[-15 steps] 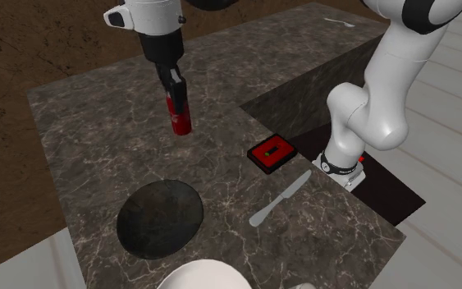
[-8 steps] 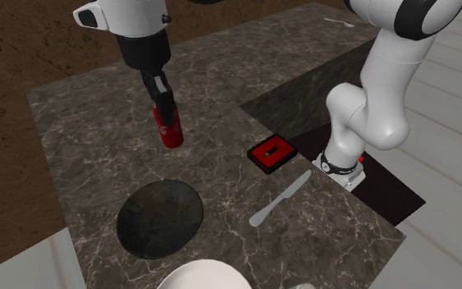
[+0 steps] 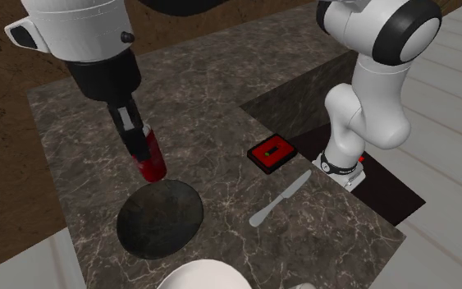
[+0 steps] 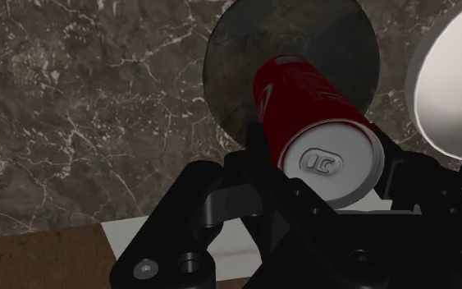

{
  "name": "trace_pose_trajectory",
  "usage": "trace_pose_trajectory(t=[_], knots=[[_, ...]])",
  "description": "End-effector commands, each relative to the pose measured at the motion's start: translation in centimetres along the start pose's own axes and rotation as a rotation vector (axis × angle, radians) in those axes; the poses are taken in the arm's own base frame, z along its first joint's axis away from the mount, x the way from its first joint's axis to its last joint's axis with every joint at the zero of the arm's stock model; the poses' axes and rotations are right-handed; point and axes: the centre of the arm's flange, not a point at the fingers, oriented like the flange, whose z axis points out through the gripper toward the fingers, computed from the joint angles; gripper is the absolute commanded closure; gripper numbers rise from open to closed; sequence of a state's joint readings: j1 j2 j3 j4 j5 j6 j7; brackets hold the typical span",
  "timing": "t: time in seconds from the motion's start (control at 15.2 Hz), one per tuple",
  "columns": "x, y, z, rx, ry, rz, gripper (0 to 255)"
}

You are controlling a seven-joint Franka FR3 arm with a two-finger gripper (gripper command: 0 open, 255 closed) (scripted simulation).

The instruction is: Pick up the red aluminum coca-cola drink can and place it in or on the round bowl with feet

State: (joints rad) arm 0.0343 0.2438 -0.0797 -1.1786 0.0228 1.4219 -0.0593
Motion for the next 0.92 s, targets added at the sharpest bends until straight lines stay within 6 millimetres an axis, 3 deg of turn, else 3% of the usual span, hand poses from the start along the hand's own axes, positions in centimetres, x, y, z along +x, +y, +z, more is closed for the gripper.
trace_pose_trajectory(t=[0.0, 0.07, 0.86], knots=[[1.6, -2.1, -0.4, 0.000, 0.000, 0.001, 255], [2.1, -2.8, -0.5, 0.000, 0.000, 0.001, 255], [2.1, -2.8, 5.8, 0.000, 0.000, 0.001, 255]])
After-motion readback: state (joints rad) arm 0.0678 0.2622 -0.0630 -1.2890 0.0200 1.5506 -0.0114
